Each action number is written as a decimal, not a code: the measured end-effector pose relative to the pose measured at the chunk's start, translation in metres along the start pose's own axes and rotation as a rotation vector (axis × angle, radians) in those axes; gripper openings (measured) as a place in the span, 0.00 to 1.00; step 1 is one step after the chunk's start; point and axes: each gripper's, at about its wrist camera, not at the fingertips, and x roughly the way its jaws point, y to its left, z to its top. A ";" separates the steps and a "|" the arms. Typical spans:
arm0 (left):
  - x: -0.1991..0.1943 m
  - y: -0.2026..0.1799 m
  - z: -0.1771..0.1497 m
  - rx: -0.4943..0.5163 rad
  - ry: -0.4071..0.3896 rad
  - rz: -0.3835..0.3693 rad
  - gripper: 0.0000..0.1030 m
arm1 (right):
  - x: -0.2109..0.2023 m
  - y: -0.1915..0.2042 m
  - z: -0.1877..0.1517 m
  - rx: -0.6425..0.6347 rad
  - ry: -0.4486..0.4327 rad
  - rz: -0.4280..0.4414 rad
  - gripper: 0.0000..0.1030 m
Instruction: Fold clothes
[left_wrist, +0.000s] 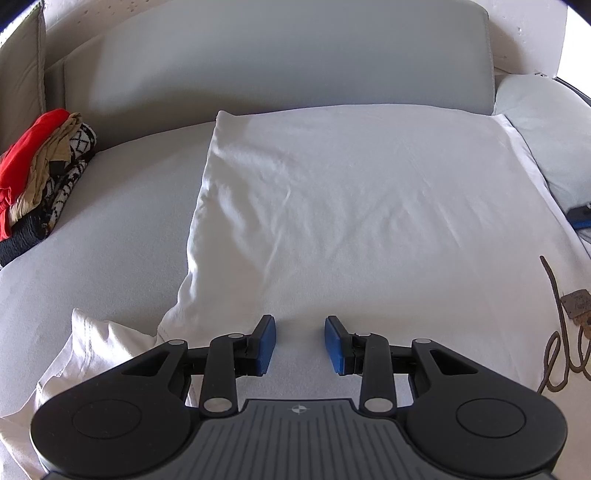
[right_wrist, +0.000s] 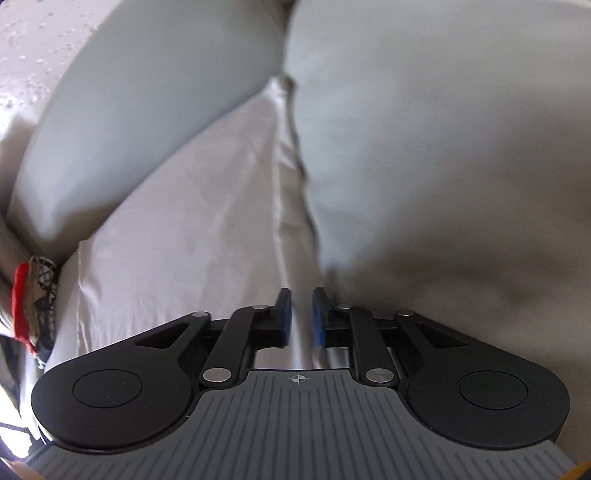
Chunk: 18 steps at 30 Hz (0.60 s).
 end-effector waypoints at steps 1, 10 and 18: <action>0.000 0.000 0.000 0.000 0.000 0.000 0.32 | 0.003 0.003 0.001 0.001 -0.014 -0.005 0.29; 0.000 0.004 0.001 -0.011 0.000 -0.018 0.32 | 0.018 -0.018 0.012 0.113 -0.069 -0.059 0.00; 0.001 0.006 0.002 -0.021 0.000 -0.029 0.32 | 0.023 0.000 0.014 -0.040 -0.026 -0.036 0.18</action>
